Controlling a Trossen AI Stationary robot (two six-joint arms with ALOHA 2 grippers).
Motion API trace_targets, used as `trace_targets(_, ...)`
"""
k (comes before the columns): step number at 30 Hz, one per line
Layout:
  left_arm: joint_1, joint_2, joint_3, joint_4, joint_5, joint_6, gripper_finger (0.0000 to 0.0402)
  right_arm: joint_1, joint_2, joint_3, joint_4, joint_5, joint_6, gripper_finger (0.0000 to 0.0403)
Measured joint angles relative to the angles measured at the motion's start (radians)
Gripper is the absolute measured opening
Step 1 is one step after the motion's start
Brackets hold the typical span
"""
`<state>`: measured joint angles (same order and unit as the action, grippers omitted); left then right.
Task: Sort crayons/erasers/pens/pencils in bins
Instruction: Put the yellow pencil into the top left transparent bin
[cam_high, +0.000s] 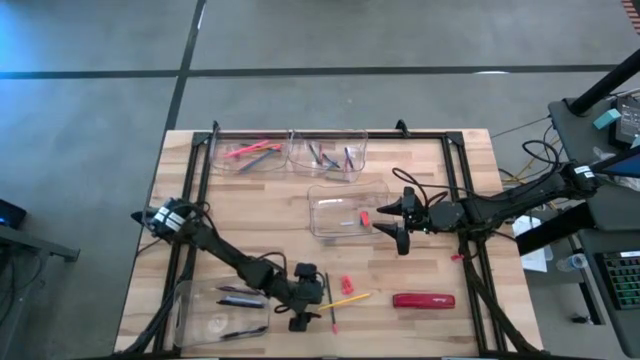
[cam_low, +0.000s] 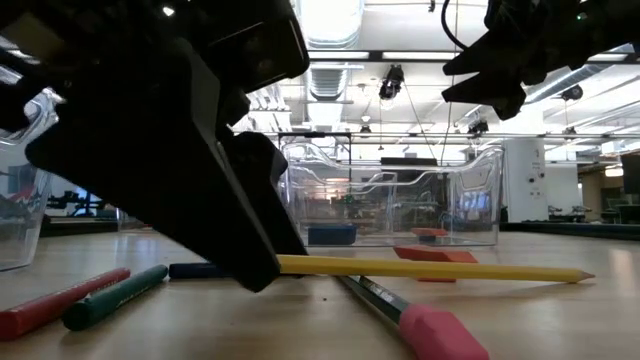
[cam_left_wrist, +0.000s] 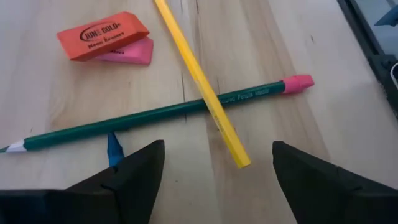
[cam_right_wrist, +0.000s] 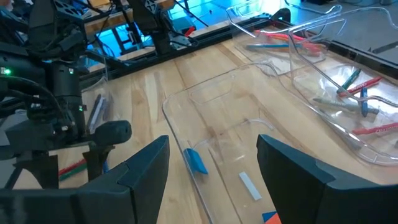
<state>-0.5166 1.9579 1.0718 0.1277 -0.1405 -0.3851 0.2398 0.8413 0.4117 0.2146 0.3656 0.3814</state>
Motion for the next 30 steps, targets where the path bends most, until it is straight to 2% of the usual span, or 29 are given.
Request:
trace_targets(13, -0.002, 0.025, 0.002, 0.000, -0.046, -0.002, 0.0177, 0.000, 0.000, 0.000, 0.000, 0.001, -0.014, 0.0231)
trace_targets(30, -0.001, 0.024, 0.017, -0.013, -0.036, -0.028, 0.0058, 0.000, 0.000, 0.000, 0.000, 0.001, -0.015, 0.0231)
